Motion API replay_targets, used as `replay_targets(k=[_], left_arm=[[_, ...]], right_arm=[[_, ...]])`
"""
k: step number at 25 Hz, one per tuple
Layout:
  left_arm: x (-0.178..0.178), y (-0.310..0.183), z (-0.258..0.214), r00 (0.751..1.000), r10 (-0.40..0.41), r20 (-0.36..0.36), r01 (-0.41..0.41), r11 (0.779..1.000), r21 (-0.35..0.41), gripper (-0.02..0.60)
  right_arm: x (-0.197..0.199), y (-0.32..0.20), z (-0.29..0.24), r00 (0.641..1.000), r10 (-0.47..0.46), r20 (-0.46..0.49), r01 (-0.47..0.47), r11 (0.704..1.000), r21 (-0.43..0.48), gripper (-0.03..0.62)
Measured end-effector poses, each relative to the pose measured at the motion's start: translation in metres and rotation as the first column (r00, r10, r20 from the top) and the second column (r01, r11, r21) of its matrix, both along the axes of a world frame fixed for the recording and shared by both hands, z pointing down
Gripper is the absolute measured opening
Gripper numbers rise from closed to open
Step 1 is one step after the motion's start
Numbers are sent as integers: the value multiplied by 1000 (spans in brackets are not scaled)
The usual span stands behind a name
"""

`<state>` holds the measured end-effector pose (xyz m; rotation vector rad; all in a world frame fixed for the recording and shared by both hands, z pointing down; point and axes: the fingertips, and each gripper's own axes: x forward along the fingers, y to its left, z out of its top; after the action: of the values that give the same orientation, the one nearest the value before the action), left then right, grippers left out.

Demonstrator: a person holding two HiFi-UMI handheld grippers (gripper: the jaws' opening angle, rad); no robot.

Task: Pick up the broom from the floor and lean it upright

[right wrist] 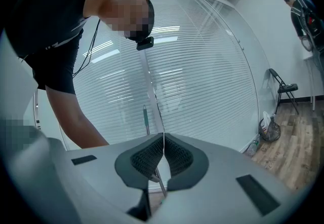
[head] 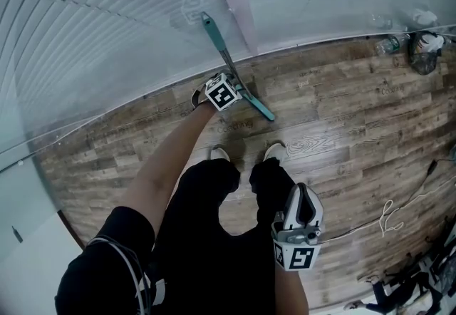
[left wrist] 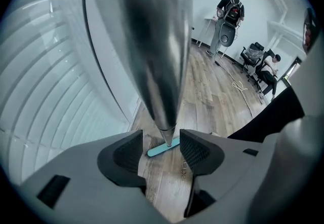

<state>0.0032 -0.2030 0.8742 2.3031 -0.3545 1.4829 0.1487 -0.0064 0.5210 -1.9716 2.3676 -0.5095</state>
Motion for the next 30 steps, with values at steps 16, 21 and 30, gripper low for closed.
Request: replay_targets(k=[16, 21, 30], left_arm=[[-22, 29, -61, 988, -129, -84, 130, 991, 13, 238], [-34, 30, -154, 926, -319, -204, 333, 942, 40, 238], [-7, 56, -431, 758, -344, -554, 492, 859, 141, 238]], right_arm=[[0, -22, -49, 1000, -15, -4, 15, 999, 50, 20], [6, -23, -98, 999, -21, -27, 23, 997, 70, 20], [1, -29, -199, 990, -117, -85, 126, 986, 110, 20]])
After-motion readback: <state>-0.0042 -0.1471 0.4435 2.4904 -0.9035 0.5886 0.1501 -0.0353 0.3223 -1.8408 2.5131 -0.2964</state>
